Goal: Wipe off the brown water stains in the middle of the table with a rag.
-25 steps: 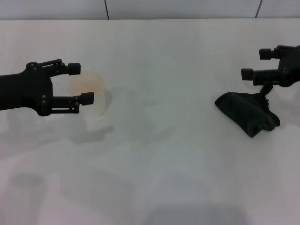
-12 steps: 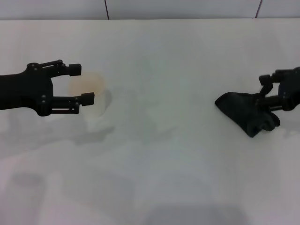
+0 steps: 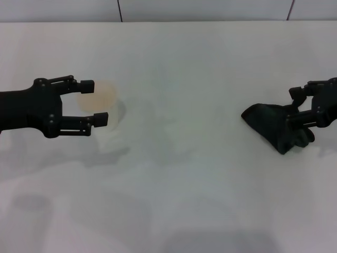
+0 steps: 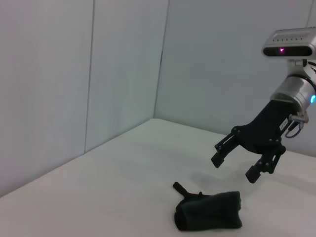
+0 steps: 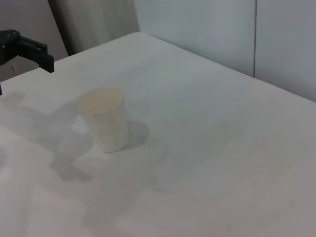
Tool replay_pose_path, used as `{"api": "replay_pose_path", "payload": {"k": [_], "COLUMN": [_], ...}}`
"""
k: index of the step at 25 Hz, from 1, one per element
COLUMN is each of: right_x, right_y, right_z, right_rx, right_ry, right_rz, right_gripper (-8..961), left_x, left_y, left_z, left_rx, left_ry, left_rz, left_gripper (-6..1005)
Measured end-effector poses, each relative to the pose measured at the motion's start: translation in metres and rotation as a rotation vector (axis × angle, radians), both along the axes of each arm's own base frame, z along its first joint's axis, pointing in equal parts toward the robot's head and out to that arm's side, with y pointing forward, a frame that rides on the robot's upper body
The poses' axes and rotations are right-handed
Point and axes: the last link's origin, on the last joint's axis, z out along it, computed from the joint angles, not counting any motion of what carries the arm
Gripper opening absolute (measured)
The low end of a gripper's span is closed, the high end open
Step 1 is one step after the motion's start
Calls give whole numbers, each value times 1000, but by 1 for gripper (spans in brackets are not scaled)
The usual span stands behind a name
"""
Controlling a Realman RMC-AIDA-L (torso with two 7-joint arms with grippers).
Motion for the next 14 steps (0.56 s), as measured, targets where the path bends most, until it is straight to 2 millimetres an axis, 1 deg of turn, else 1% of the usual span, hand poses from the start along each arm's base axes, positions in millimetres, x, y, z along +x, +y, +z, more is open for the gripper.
{"api": "replay_pose_path", "payload": {"k": [14], "right_x": [-1], "right_y": [-1], "right_z": [-2], "right_rx": [-16], "right_ry": [-5], "right_rz": [6], "right_gripper": [872], "left_x": [2], "left_y": [2], "left_z": [-1], "left_rx": [-5], "left_ry": [0], "left_rz": [-6], "left_gripper": [892]}}
